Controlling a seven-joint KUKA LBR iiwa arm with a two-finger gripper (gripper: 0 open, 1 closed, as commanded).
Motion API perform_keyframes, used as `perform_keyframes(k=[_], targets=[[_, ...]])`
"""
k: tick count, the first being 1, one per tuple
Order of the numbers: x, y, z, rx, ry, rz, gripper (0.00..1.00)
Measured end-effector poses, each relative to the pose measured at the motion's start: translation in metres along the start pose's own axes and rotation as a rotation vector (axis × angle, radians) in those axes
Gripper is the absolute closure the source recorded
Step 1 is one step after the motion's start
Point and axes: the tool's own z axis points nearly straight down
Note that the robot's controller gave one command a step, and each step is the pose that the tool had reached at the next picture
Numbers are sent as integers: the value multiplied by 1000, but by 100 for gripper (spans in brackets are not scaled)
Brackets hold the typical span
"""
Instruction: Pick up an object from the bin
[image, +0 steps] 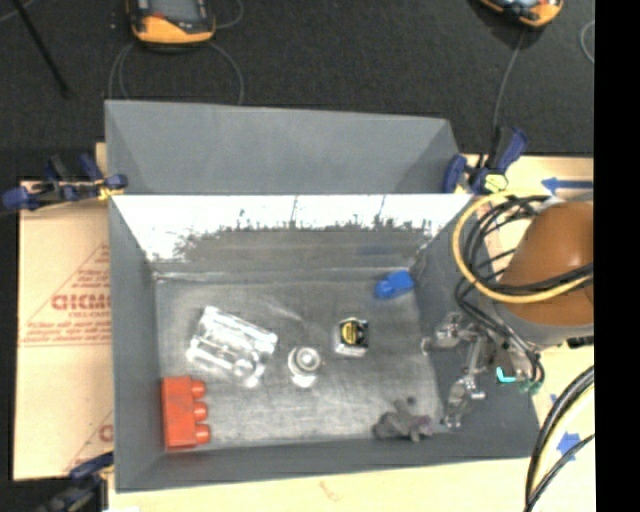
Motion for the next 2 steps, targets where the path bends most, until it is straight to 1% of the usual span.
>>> perform_keyframes(k=[1, 2], targets=[[1, 34, 77, 6, -23, -321, 0], [2, 33, 77, 6, -16, -326, 100]])
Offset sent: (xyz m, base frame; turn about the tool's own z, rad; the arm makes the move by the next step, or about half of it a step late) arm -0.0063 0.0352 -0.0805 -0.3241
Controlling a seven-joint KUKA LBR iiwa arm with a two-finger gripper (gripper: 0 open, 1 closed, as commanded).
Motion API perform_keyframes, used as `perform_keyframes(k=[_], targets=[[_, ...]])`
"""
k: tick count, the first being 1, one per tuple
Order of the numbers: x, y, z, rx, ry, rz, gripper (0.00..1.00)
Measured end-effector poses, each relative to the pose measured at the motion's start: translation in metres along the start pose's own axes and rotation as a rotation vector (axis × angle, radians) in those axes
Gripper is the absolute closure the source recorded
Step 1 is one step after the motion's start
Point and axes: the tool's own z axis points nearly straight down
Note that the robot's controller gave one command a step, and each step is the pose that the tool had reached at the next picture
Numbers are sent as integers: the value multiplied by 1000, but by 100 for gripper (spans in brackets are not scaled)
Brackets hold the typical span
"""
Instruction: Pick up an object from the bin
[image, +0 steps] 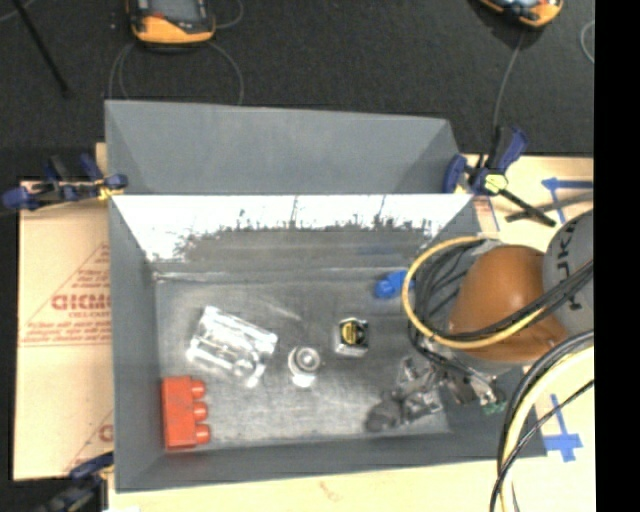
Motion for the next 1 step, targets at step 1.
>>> perform_keyframes(k=[1], targets=[[-22, -48, -168, -1, 1, -321, 100]])
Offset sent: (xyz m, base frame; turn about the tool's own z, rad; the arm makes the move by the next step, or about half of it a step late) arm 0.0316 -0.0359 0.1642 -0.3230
